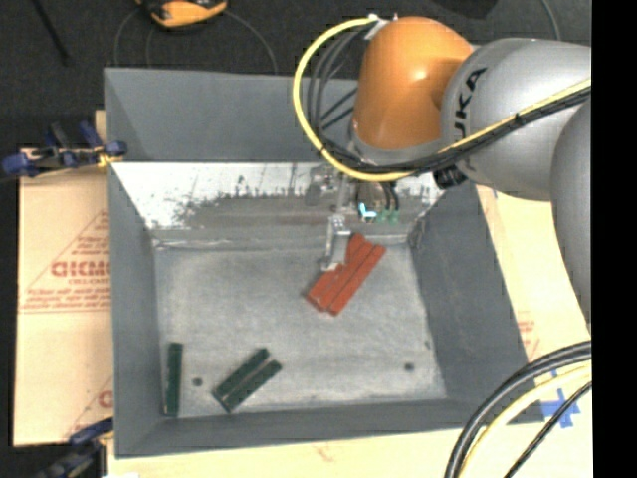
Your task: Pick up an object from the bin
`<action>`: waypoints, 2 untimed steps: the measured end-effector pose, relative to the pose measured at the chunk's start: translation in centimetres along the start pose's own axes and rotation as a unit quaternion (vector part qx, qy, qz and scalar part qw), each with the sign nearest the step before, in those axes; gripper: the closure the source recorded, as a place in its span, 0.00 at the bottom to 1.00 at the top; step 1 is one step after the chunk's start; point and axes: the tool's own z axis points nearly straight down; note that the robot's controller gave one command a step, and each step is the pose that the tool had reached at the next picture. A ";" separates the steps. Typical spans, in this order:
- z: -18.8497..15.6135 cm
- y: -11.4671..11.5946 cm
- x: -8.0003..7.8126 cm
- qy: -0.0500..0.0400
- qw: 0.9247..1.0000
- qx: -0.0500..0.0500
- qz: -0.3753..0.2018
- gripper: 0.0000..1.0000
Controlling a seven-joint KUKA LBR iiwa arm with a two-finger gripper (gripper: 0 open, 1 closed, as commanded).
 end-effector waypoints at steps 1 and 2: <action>-0.5 0.0 -0.2 -0.004 1.000 0.000 0.000 0.00; 4.2 -2.2 0.4 -0.005 0.997 0.001 -0.071 0.00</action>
Offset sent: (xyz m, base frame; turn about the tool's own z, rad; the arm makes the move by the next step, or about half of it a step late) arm -0.0171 -0.0629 -0.1315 -0.3990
